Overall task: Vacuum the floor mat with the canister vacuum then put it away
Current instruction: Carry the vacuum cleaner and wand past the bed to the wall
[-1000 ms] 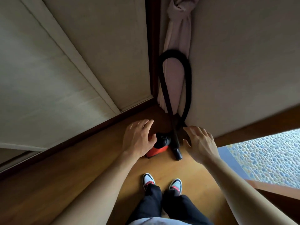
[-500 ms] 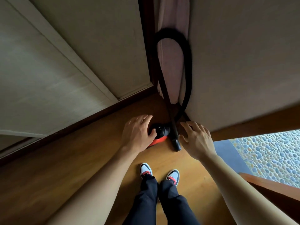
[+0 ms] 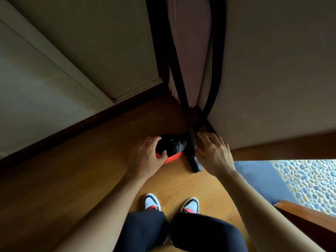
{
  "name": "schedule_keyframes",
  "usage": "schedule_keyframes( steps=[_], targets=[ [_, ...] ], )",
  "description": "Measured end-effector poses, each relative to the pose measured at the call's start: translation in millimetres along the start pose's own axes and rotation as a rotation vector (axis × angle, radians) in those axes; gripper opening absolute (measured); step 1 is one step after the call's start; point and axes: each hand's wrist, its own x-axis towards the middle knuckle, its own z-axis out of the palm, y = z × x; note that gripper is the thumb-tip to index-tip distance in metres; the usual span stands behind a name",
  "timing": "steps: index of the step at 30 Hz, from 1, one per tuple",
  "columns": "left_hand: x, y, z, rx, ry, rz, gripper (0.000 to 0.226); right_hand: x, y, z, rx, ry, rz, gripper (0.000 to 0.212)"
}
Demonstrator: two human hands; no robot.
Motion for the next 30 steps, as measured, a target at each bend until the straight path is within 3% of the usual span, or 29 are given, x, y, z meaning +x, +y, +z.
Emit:
schedule_keyframes(
  steps=[9, 17, 22, 30],
  targets=[
    [76.2, -76.1, 176.5, -0.036, 0.027, 0.025, 0.028, 93.7, 70.4, 156.2, 0.042, 0.186, -0.018, 0.053],
    [114.7, -110.9, 269.9, -0.126, 0.059, 0.092, 0.04, 141.6, 95.0, 242.4, 0.159, 0.372, -0.033, 0.068],
    [121.2, -122.2, 292.7, -0.126, 0.071, 0.097, 0.042, 161.2, 105.0, 259.1, 0.352, 0.324, -0.034, 0.068],
    [134.5, -129.0, 301.6, -0.17, 0.024, 0.053, 0.035, 185.6, 100.2, 258.6, 0.811, 0.322, -0.033, 0.029]
  ],
)
